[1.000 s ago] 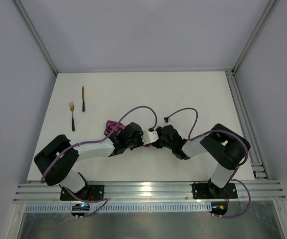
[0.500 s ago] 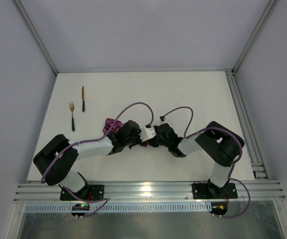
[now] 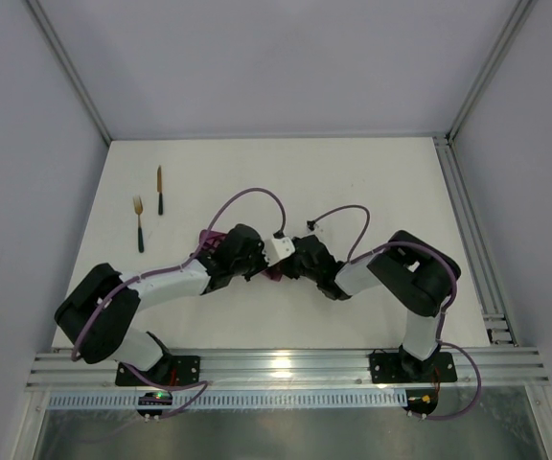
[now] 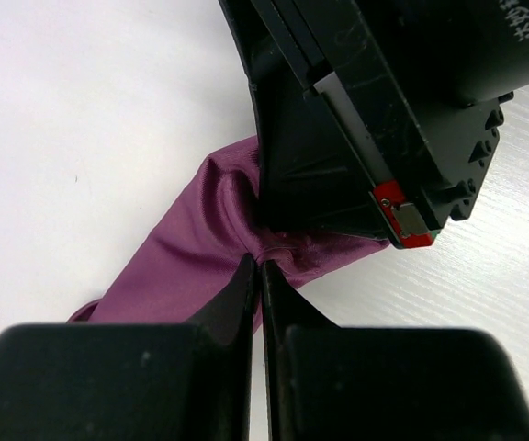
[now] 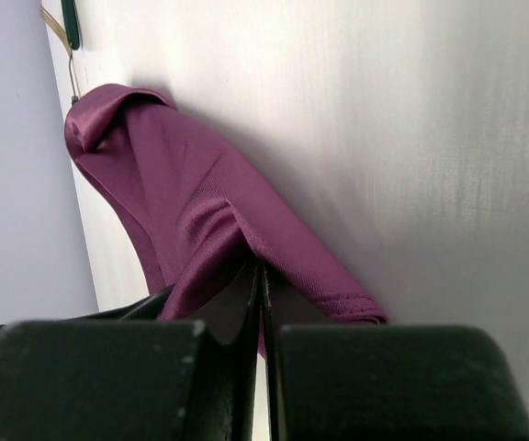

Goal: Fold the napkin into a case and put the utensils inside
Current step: Stuff the top corner of the smaller-rectangle-folded napkin into the folded napkin.

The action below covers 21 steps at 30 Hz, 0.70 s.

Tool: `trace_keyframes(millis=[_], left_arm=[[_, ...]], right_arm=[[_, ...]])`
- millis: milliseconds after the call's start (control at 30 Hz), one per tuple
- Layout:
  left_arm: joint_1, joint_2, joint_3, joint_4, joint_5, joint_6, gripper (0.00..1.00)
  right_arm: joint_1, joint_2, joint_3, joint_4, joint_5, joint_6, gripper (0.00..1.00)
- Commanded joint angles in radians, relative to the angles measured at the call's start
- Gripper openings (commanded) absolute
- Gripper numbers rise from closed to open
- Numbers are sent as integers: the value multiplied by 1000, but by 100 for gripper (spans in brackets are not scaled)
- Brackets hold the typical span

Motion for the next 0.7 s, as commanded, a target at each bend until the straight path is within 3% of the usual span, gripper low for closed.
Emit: trace_keyframes(millis=[0,367,500,667], left_arm=[[2,-19,12,51,90,7,0],[2,68,105,-154,115,101,0],[2,79,106,-176,113,150,0],[2,104,102,-190,95,196,2]], right_arm=[[3,17,15,13,107,21,4],[6,72,18,111,204,87,4],[5,109,16,214,204,89,4],[5,133,13,214,195,115,4]])
